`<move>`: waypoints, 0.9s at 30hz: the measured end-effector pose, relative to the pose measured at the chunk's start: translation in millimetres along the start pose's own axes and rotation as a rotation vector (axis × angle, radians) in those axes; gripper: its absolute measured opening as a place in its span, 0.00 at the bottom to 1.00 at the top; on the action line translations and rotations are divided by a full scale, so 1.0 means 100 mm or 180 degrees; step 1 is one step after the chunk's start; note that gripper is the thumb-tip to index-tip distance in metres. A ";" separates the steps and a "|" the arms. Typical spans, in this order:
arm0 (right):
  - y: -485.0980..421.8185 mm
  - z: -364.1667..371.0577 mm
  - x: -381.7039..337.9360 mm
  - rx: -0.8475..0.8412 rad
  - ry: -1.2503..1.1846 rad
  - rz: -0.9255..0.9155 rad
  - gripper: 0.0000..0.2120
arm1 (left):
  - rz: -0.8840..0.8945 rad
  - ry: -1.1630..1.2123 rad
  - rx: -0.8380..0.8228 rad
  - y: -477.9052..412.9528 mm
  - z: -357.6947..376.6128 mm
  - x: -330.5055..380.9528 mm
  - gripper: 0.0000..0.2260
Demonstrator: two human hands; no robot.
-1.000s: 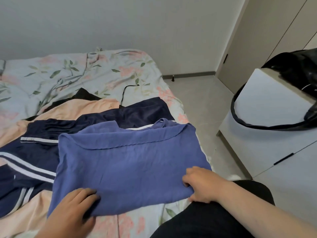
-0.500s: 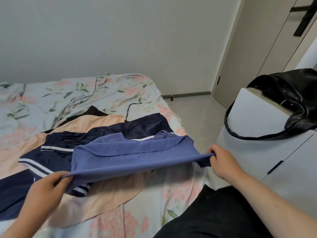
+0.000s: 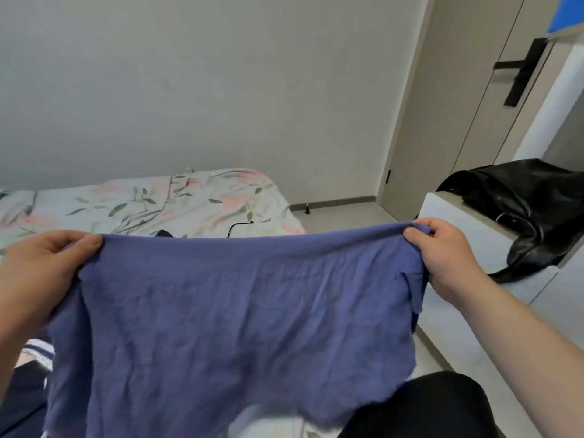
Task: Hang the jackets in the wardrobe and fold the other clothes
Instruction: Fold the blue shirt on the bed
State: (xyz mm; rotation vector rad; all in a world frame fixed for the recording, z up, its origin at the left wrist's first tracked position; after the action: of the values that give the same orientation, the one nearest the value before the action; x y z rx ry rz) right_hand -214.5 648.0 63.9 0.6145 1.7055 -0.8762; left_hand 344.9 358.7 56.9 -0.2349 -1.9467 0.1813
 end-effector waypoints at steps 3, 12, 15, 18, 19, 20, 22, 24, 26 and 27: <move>-0.06 0.20 0.40 -0.0146 0.0154 0.0327 0.03 | -0.0277 -0.0278 -0.0072 -0.05 0.35 -0.22 0.08; -0.30 1.06 1.53 -0.0554 0.0581 0.0931 0.05 | -0.0364 -0.1718 -0.0298 -0.36 1.06 -1.15 0.11; -0.46 1.31 1.72 -0.0560 0.0585 0.0964 0.05 | -0.0369 -0.1884 -0.0190 -0.57 1.12 -1.24 0.11; -0.52 1.45 1.92 -0.0576 0.0590 0.1119 0.04 | -0.0480 -0.2092 -0.0265 -0.63 1.23 -1.36 0.09; -0.49 1.45 2.01 -0.0605 0.0610 0.1243 0.05 | -0.0565 -0.2184 -0.0281 -0.62 1.26 -1.39 0.08; -0.42 1.45 2.10 -0.0666 0.0642 0.1388 0.08 | -0.0596 -0.2357 -0.0248 -0.58 1.30 -1.40 0.06; -0.25 1.40 2.26 -0.0885 0.0727 0.1630 0.10 | -0.0380 -0.2811 -0.0046 -0.50 1.44 -1.29 0.10; -0.08 1.33 2.36 -0.1142 0.0854 0.1744 0.10 | 0.0225 -0.2756 0.0043 -0.32 1.79 -0.96 0.14; 0.06 1.23 2.42 -0.1342 0.0995 0.1819 0.14 | 0.0554 -0.2285 -0.0491 0.00 2.38 -0.65 0.09; 0.13 1.17 2.44 -0.1404 0.1077 0.1898 0.15 | 0.0508 -0.2007 -0.0867 0.17 2.70 -0.52 0.04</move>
State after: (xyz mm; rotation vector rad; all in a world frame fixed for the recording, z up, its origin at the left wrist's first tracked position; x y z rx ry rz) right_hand -209.3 555.6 -190.4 0.9295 1.7847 0.0317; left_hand 114.9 357.5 -95.8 -0.5669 -2.5818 0.0984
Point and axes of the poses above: each hand's wrist, its own y-axis away from the middle knuckle, its own z-axis out of the palm, x = y × z, the point moved 9 cm from there along -y, towards the middle knuckle, and after that the axes turned 5 degrees about -z, right-handed, at the moved point
